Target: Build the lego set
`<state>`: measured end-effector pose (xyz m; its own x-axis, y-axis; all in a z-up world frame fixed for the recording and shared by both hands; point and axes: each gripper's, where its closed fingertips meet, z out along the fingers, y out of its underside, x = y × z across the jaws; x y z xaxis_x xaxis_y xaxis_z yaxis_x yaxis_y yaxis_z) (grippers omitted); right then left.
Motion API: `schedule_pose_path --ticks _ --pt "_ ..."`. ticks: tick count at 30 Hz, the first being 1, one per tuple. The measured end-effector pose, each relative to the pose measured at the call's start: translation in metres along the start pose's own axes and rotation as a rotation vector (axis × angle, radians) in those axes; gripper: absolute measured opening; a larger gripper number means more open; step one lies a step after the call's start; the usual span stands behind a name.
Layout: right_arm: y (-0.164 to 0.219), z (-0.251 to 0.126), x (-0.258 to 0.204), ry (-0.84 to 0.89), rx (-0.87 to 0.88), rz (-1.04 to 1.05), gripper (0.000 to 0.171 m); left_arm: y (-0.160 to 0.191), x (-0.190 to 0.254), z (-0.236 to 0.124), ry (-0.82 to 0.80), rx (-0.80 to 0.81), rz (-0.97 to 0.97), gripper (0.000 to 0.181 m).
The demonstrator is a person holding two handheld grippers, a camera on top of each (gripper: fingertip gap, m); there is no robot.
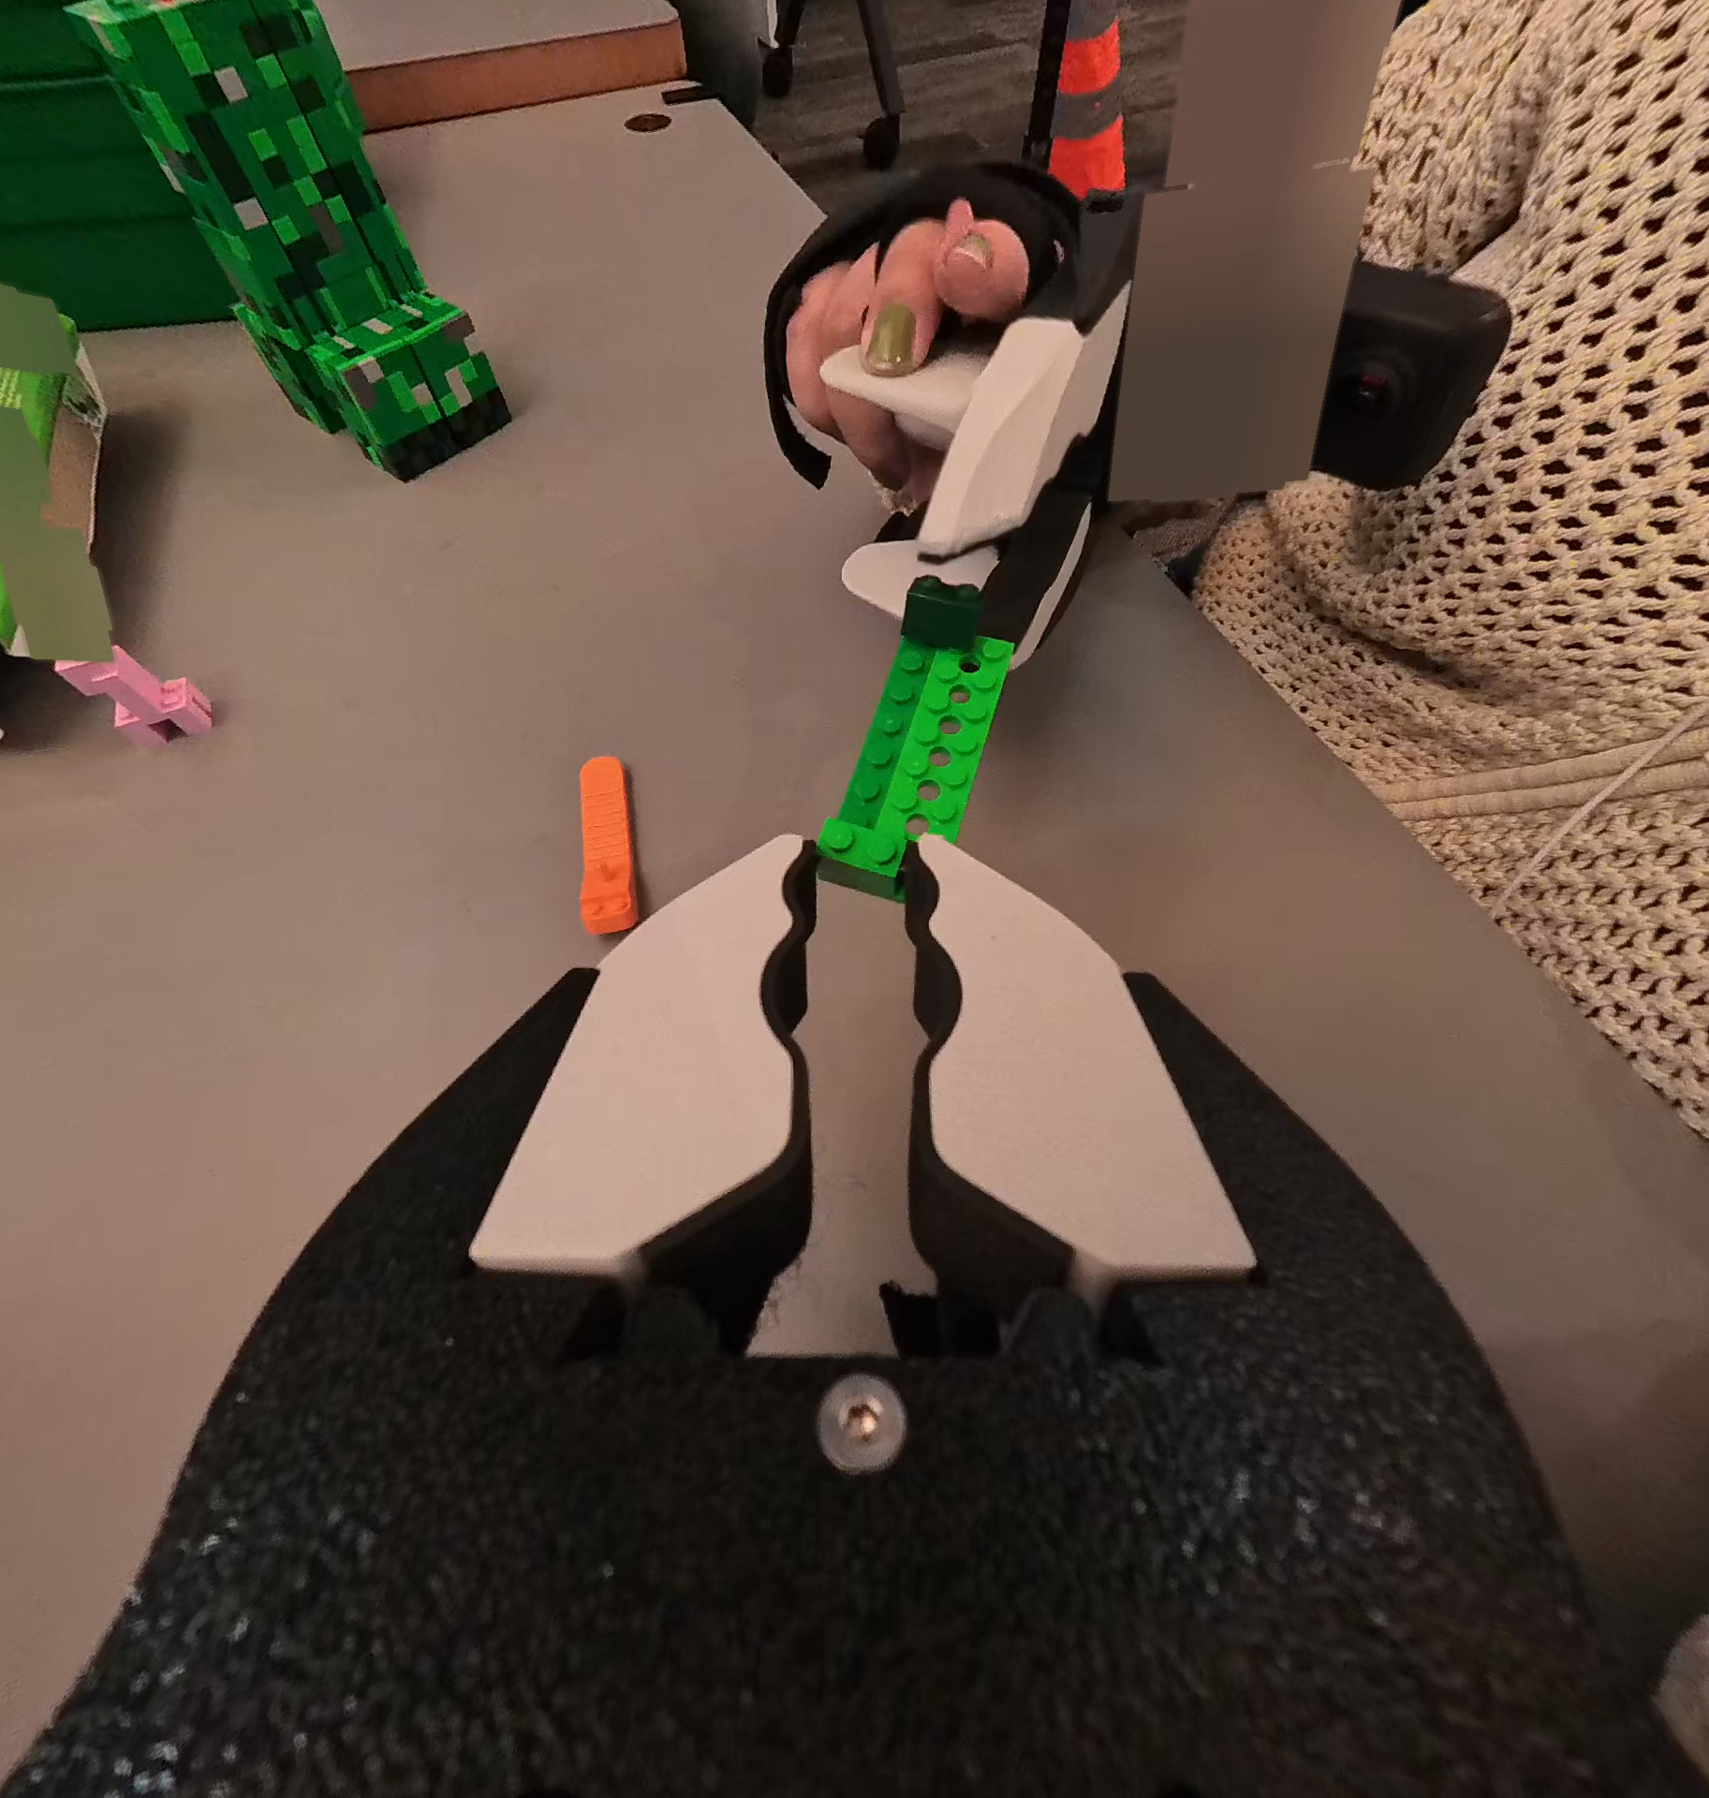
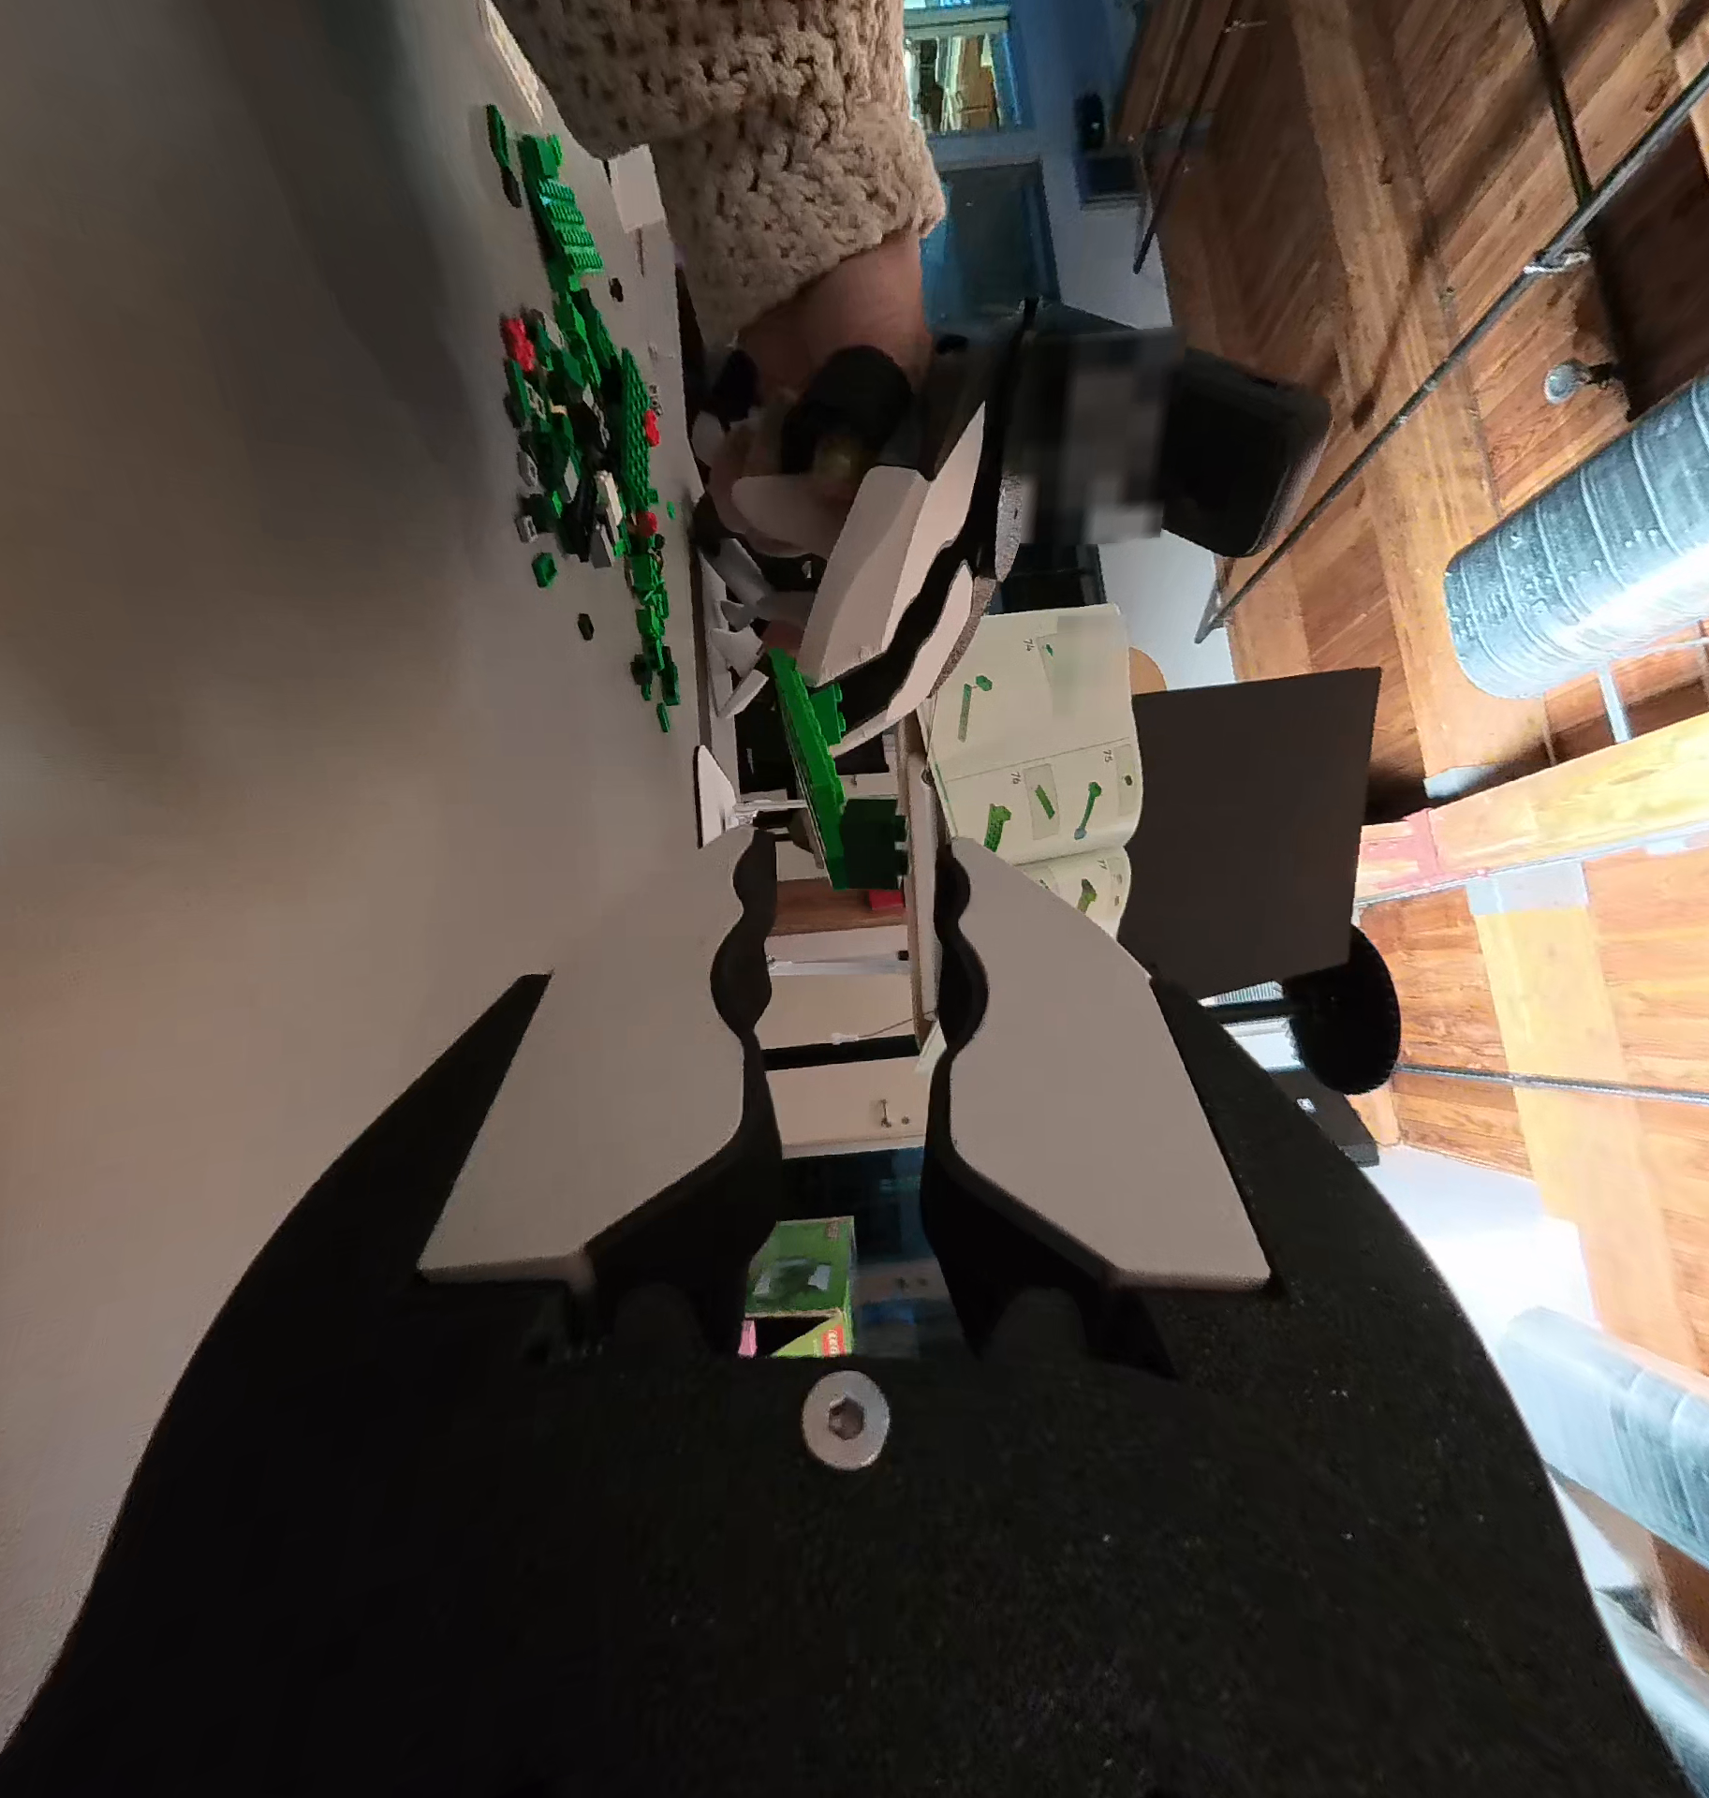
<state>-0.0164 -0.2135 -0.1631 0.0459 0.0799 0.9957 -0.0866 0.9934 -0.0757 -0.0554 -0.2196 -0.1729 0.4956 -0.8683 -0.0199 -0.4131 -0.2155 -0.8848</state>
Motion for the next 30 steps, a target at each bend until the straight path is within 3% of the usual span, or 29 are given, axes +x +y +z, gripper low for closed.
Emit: schedule_pose_path --ticks 9,30 --pt "0.000 0.002 -0.002 0.001 -0.002 -0.029 0.018 0.002 0.003 0.005 0.022 -0.009 -0.005 0.016" --pt "0.003 0.001 -0.015 -0.124 -0.008 -0.033 0.015 0.004 0.003 0.009 0.030 -0.012 -0.007 0.017"
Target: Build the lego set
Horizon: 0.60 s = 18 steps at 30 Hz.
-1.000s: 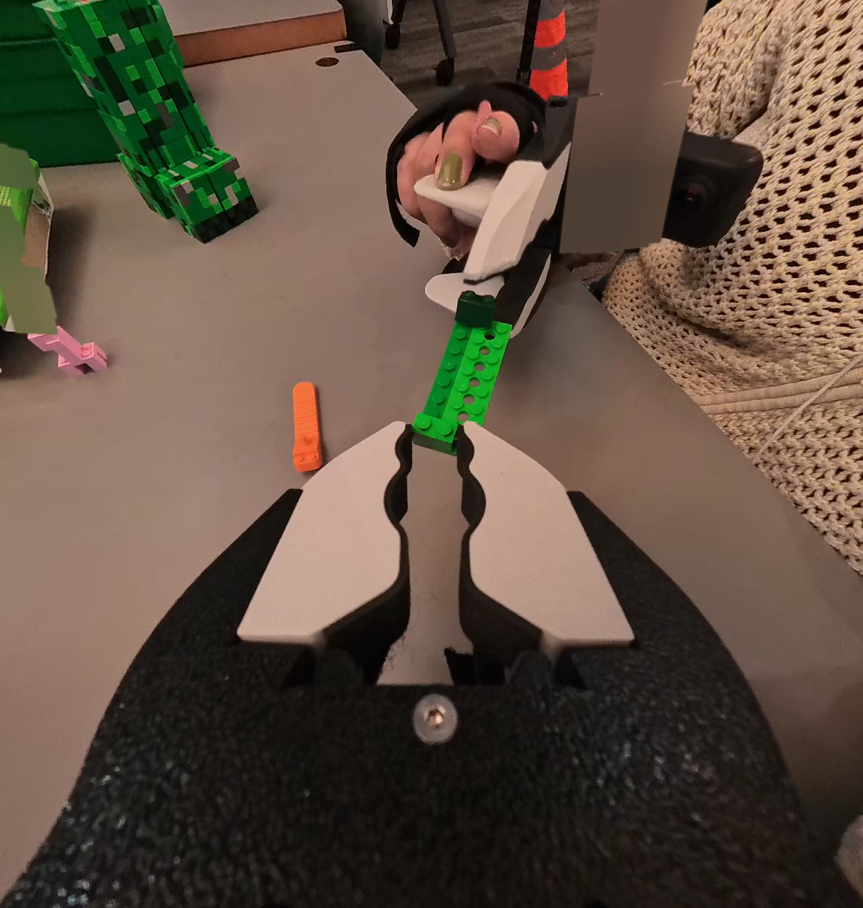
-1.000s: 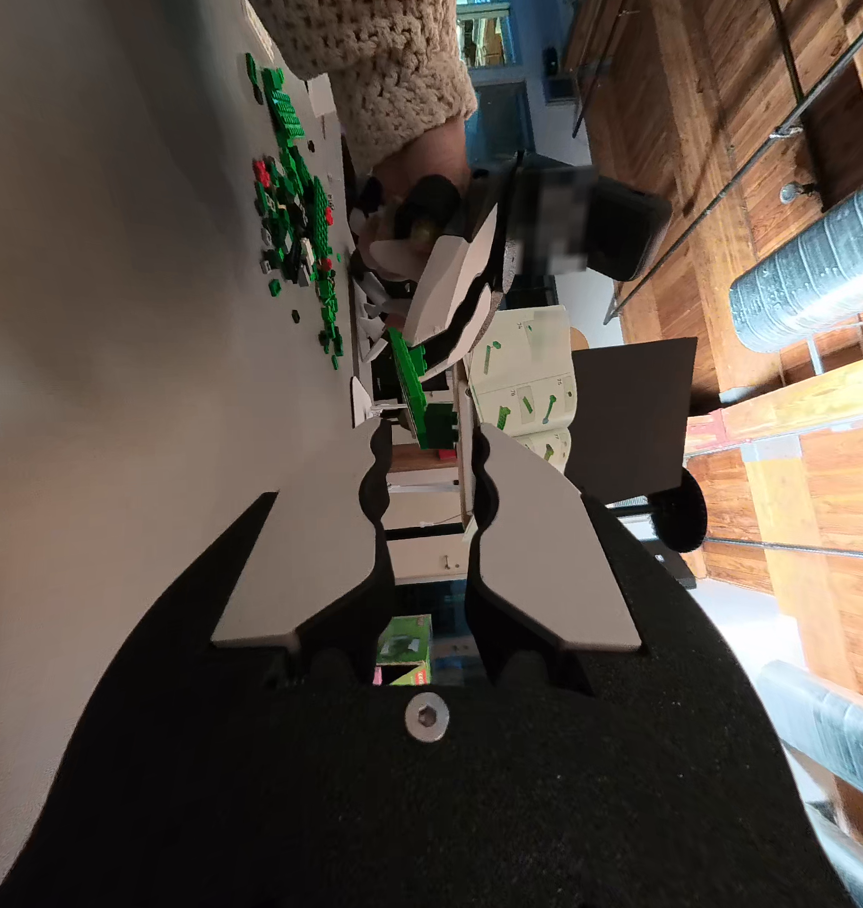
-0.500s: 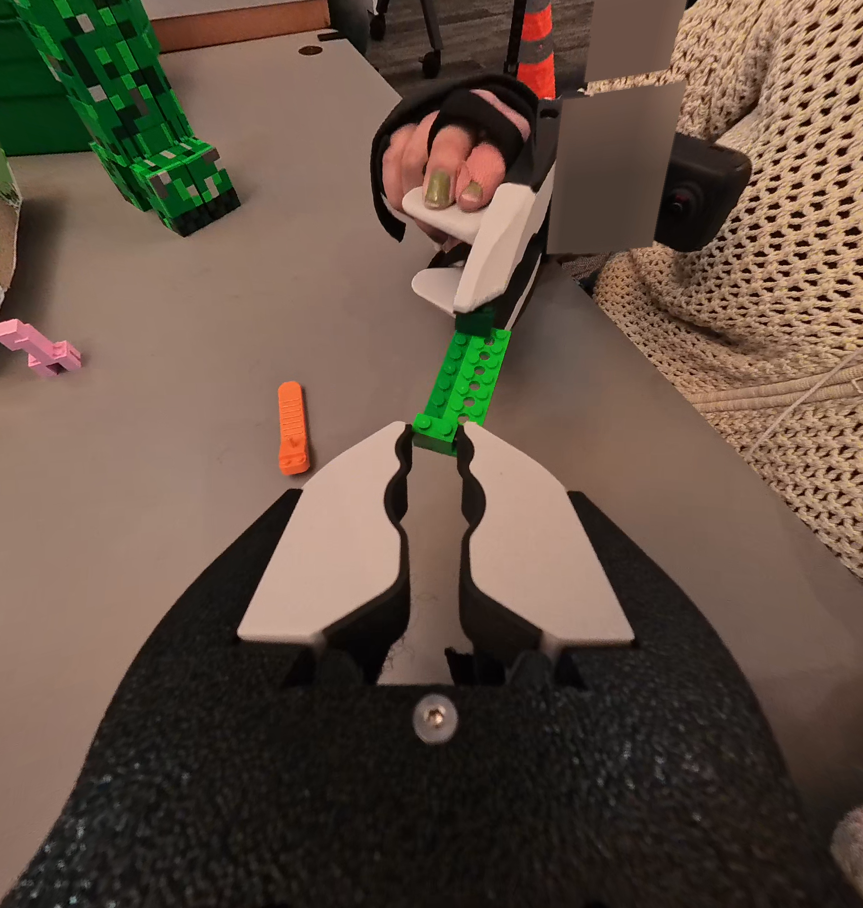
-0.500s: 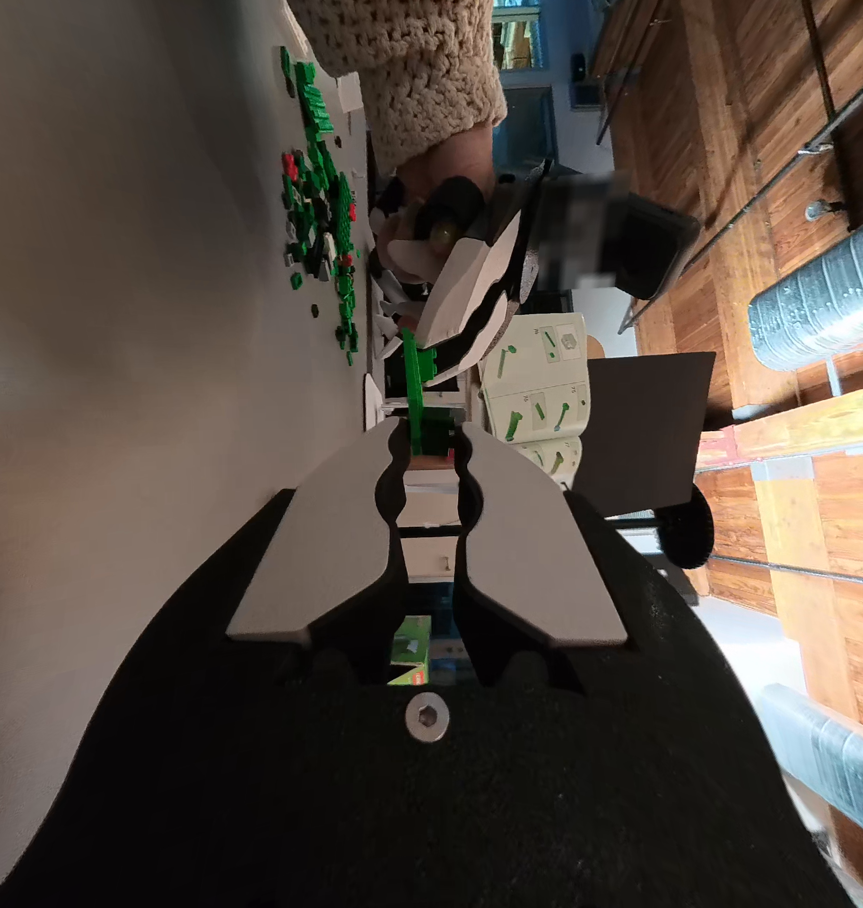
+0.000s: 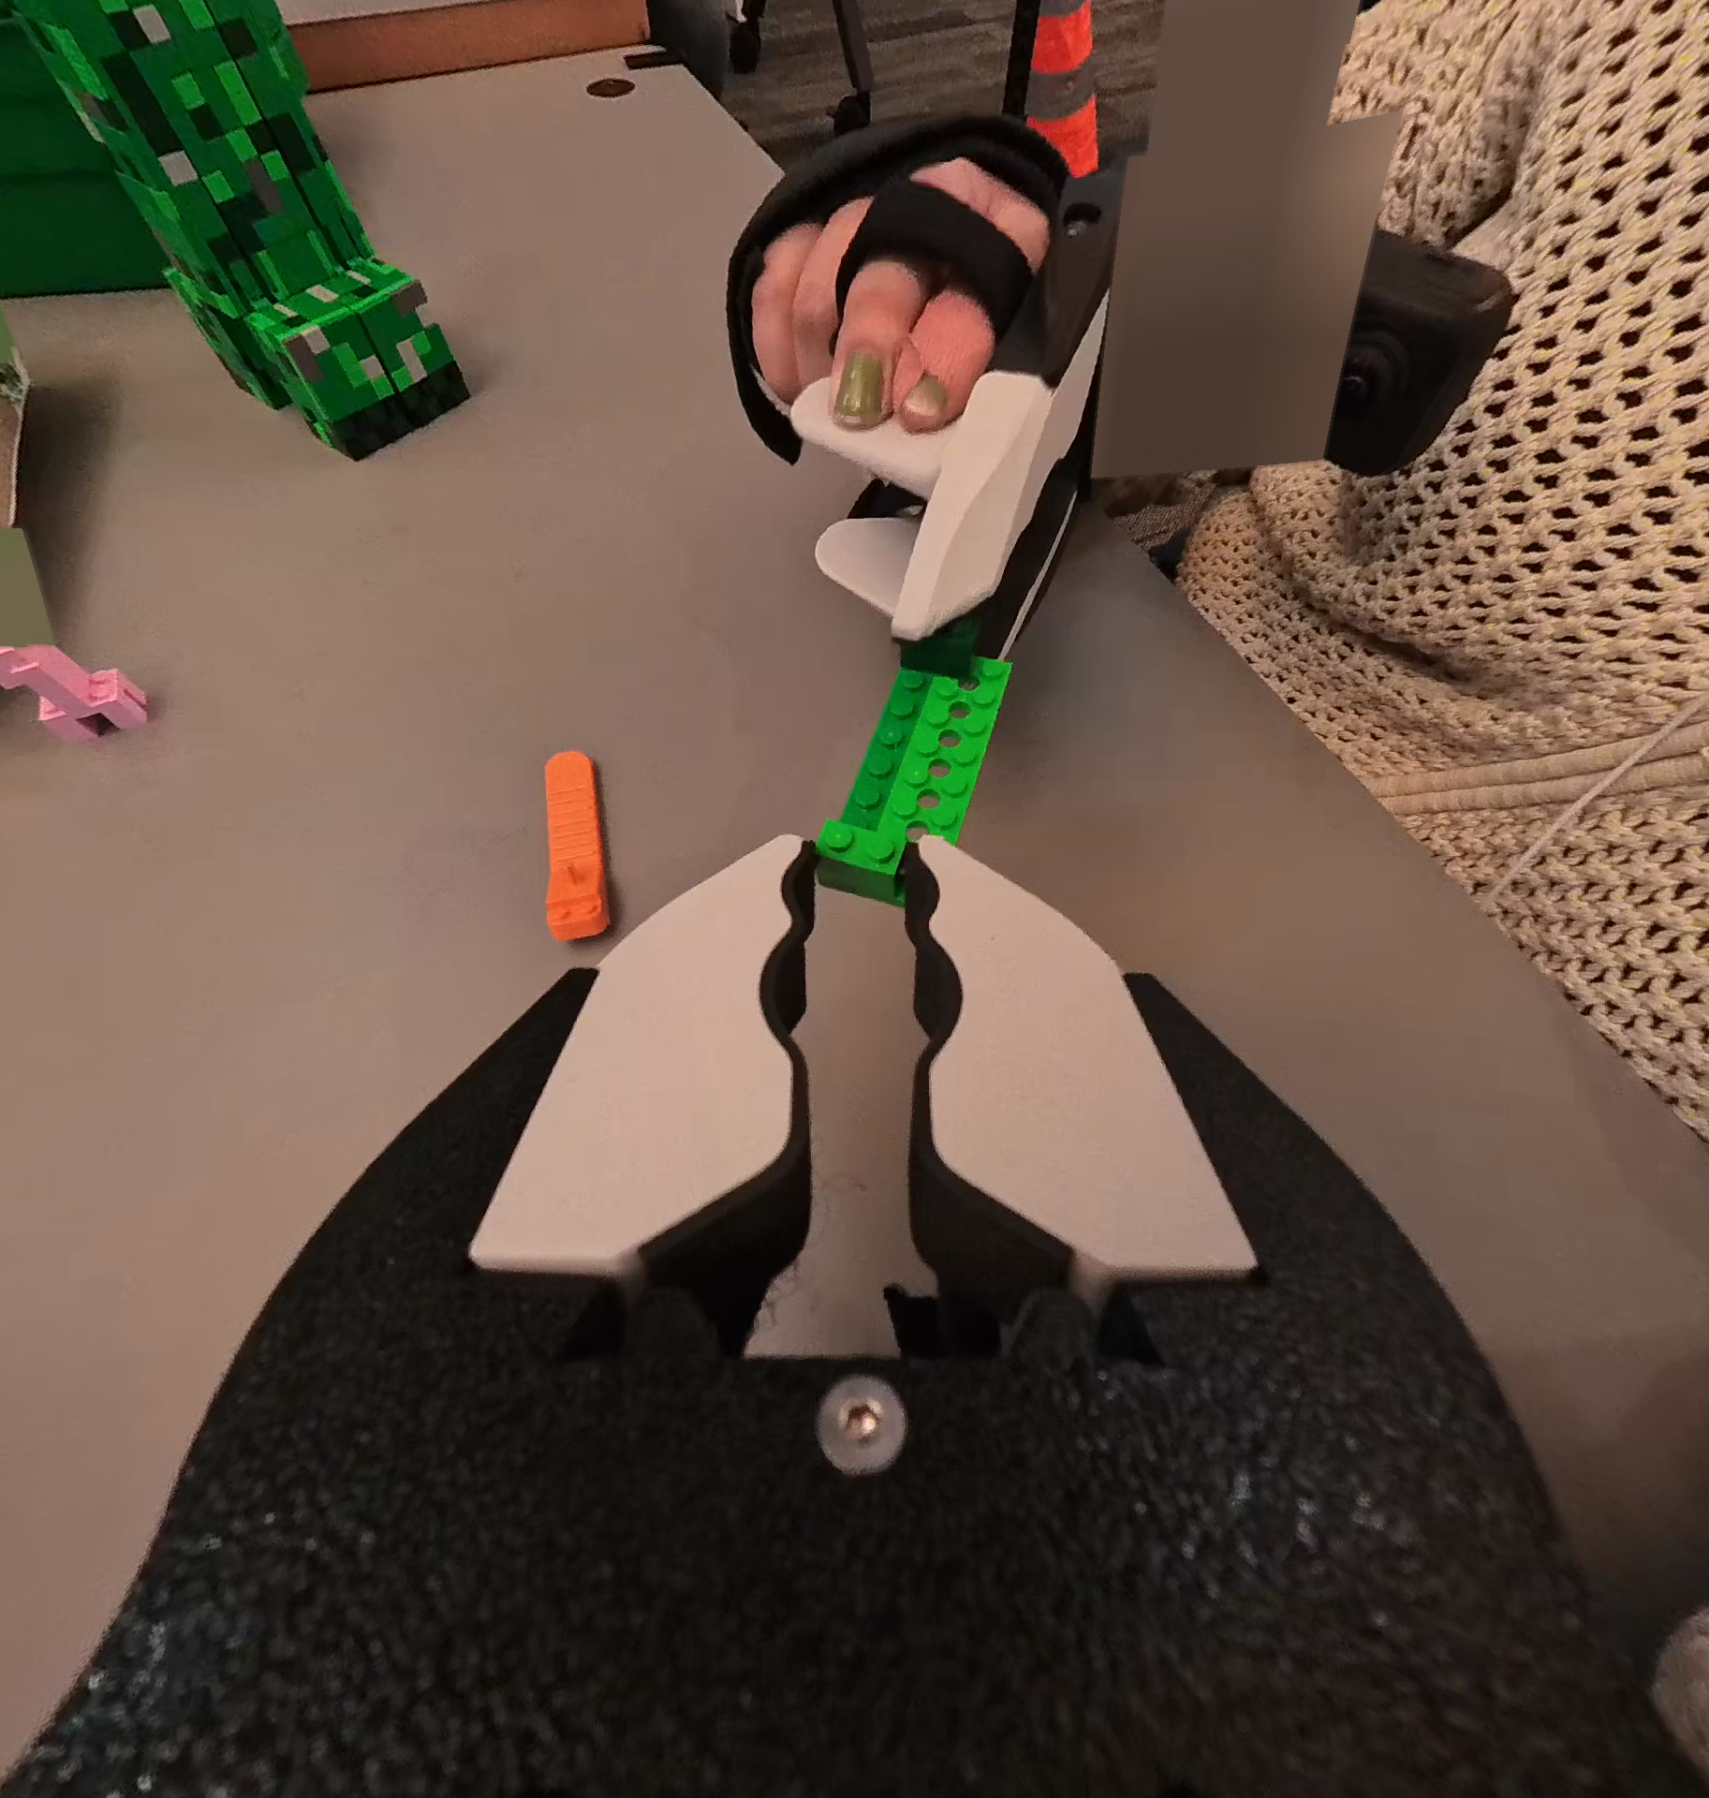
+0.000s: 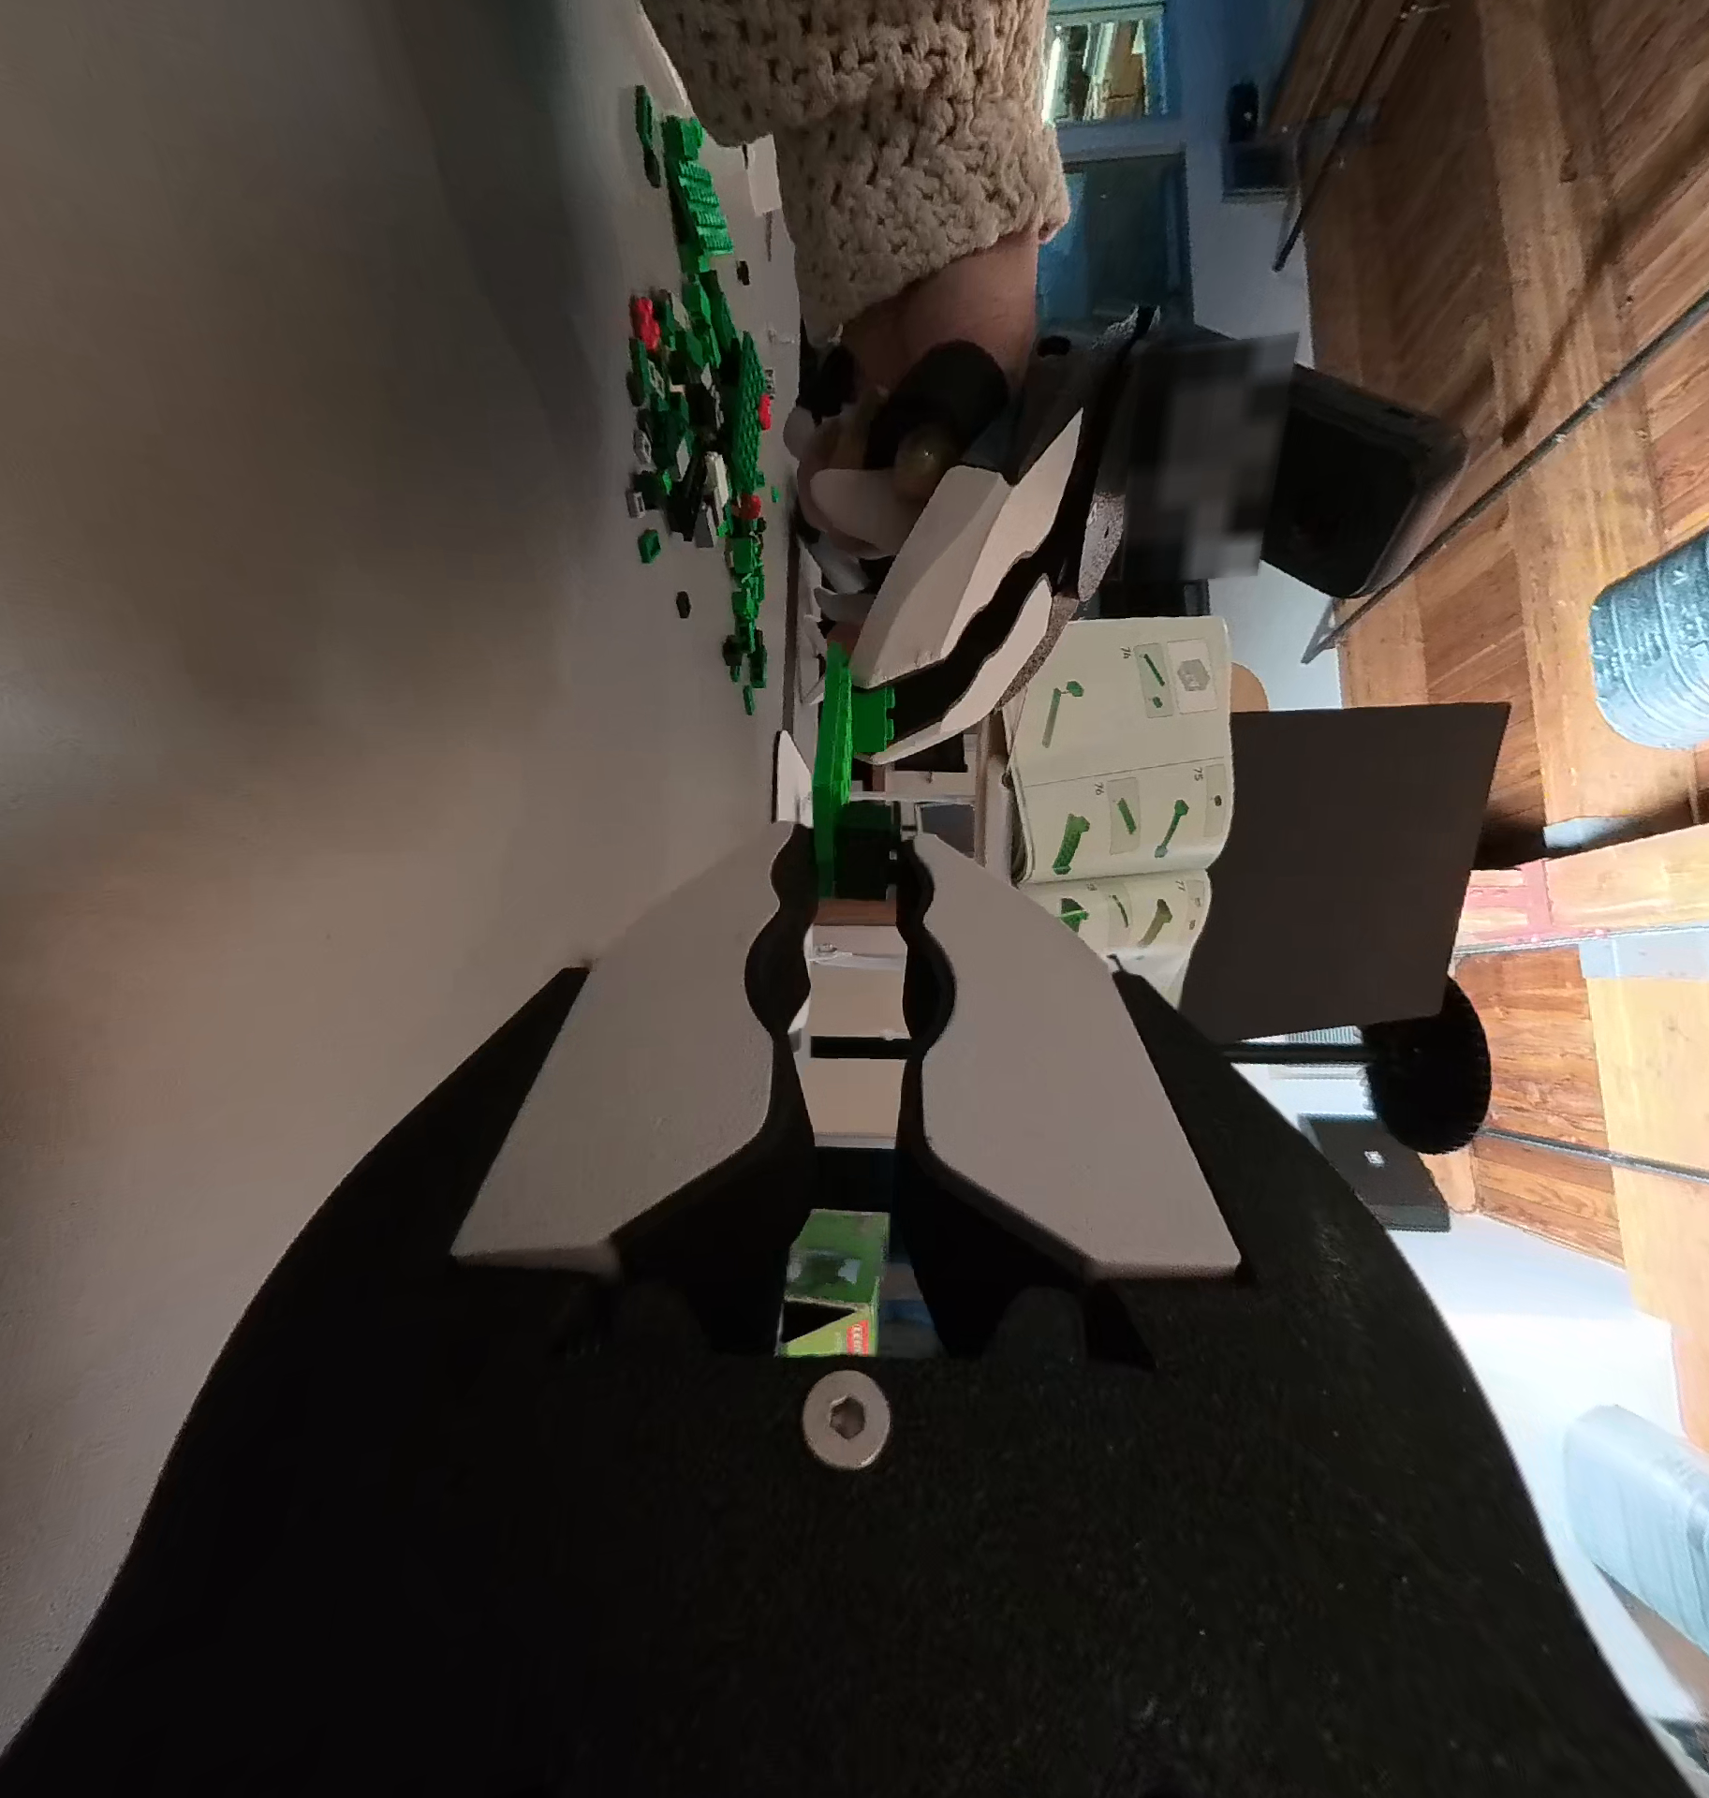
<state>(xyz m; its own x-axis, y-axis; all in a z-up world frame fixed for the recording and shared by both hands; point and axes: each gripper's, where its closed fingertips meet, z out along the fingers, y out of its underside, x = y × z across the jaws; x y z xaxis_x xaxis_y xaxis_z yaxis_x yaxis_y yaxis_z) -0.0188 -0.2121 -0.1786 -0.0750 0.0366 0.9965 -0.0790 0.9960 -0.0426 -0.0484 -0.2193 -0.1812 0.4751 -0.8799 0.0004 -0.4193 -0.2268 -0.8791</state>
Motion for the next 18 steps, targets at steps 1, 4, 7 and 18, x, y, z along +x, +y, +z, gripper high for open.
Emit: schedule_pose_path --ticks 1,4,7,18 --pt "0.000 0.000 0.000 0.001 -0.002 -0.006 0.015 -0.001 0.000 0.000 -0.001 0.005 -0.003 0.017" --pt "0.001 0.000 -0.001 -0.009 -0.009 -0.015 0.015 0.001 -0.001 0.001 -0.008 -0.002 -0.002 0.017" --pt "0.002 0.000 -0.002 -0.004 -0.014 -0.035 0.015 0.001 -0.002 0.001 -0.012 -0.002 -0.006 0.017" --pt "0.012 -0.002 0.010 -0.019 -0.005 0.182 0.015 -0.011 -0.010 -0.008 -0.078 0.065 0.010 0.055"
